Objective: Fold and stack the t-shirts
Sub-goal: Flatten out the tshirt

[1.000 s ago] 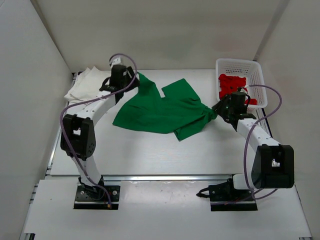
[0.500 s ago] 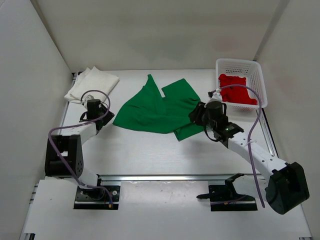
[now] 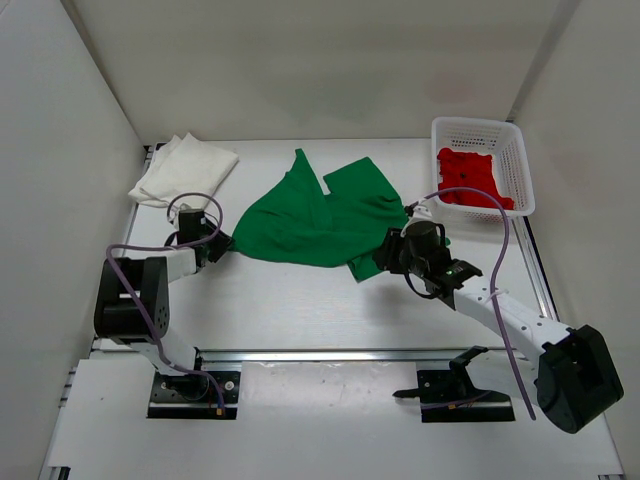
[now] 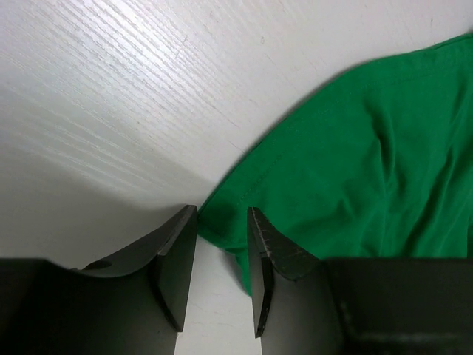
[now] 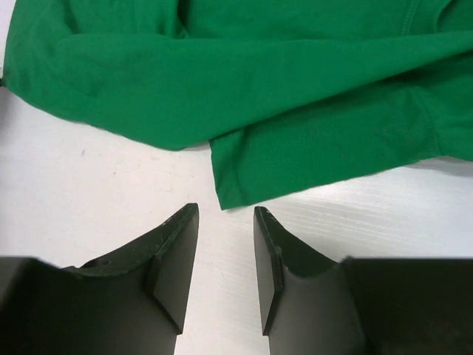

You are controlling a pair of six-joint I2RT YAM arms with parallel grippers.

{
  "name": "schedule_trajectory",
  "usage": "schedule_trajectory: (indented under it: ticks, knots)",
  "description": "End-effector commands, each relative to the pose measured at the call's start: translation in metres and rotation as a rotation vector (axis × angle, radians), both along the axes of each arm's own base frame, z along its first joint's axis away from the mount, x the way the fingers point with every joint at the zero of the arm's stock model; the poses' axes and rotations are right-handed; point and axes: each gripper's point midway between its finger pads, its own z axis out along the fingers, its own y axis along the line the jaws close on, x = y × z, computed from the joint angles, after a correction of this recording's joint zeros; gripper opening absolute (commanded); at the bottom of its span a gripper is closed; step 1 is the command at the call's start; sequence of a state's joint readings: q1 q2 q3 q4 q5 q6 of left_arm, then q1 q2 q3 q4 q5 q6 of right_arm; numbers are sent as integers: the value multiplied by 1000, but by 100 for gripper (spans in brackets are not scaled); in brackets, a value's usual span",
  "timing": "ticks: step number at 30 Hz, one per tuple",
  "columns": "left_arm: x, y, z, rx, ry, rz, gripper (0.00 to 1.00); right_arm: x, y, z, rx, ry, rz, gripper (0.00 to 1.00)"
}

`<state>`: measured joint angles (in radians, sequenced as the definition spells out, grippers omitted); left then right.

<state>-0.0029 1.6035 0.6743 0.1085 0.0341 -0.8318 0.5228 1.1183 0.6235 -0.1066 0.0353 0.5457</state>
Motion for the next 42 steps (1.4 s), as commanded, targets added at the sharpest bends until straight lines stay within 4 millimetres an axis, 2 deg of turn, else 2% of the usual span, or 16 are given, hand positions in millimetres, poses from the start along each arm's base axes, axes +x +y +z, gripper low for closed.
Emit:
schedule_trajectory:
  ticks: [1,4,7,9,13,17,21,26,29,31,32,34,38,40,41,42]
  knots:
    - [-3,2,15,4,-44,11,45,5,7,13,35,-52,25,34]
    - [-8,6,26,27,-69,19,46,4,9,13,33,-59,37,34]
    - [-14,12,26,59,-66,34,46,2,10,8,25,-52,45,35]
    - [-17,8,23,53,-56,23,46,3,9,7,21,-53,39,34]
    - [-23,-2,1,34,-2,17,45,0,12,12,36,-64,47,34]
    - [-19,-1,-13,22,30,42,43,-1,13,18,46,-84,52,34]
    - [-9,0,-7,7,11,59,41,-1,9,19,50,-84,44,34]
    - [-3,5,-10,3,10,93,31,-2,5,16,51,-78,33,34]
    - [2,8,-10,-9,-5,106,22,-7,3,10,45,-64,32,34]
    - [5,10,-6,-5,-22,114,11,-9,-4,0,38,-41,8,35]
    - [5,10,-3,0,-31,113,6,-12,-9,-13,24,-3,-4,35]
    - [7,13,5,14,-65,114,0,-15,-11,-24,46,41,-10,39]
    - [9,10,22,52,-114,94,0,-18,-13,-48,37,112,-23,48]
    - [6,4,28,69,-127,67,0,-19,-5,-51,58,136,-7,49]
    - [9,0,35,78,-147,49,0,-20,-4,-60,45,160,-3,50]
    - [7,-3,37,97,-151,38,0,-17,7,-56,62,151,18,50]
